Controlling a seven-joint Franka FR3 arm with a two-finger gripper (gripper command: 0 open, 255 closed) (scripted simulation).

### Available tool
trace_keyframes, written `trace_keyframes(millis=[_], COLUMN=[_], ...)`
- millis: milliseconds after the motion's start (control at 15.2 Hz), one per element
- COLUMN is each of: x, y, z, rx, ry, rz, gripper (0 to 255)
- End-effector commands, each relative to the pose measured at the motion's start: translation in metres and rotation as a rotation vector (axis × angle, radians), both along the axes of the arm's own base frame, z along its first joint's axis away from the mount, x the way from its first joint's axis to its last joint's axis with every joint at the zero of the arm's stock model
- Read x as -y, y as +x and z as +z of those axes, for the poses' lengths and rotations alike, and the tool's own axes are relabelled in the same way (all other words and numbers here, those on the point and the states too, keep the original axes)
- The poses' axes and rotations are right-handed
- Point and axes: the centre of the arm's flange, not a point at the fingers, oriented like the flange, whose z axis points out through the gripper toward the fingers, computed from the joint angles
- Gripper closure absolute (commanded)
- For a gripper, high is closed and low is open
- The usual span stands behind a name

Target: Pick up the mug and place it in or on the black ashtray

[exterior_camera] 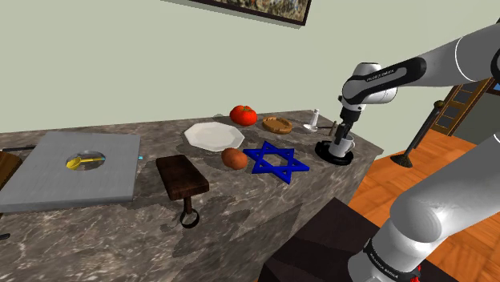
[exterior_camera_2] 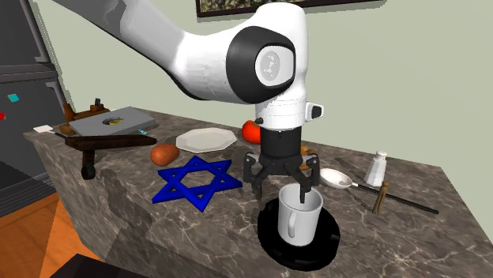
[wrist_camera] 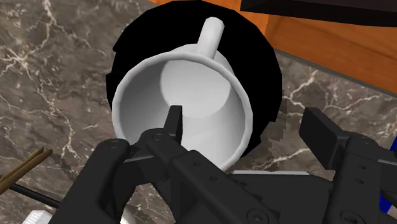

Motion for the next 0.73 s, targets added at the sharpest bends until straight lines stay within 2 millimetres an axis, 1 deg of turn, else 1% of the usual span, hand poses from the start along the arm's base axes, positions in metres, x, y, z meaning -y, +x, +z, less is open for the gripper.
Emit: trace_keyframes(millis=[0,66,264,330,660], x=[0.0,0.0,-0.003,-0.004,-0.004], y=[0.0,0.0,0.001,0.002,0.002], z=[0.0,0.0,0.039,0.05,0.05], rx=[0.0,0.0,0.0,0.0,0.0], ry=[0.0,0.0,0.0,0.0,0.0], rz=[0.0,0.0,0.0,0.0,0.0], gripper=[0,0,0,0,0])
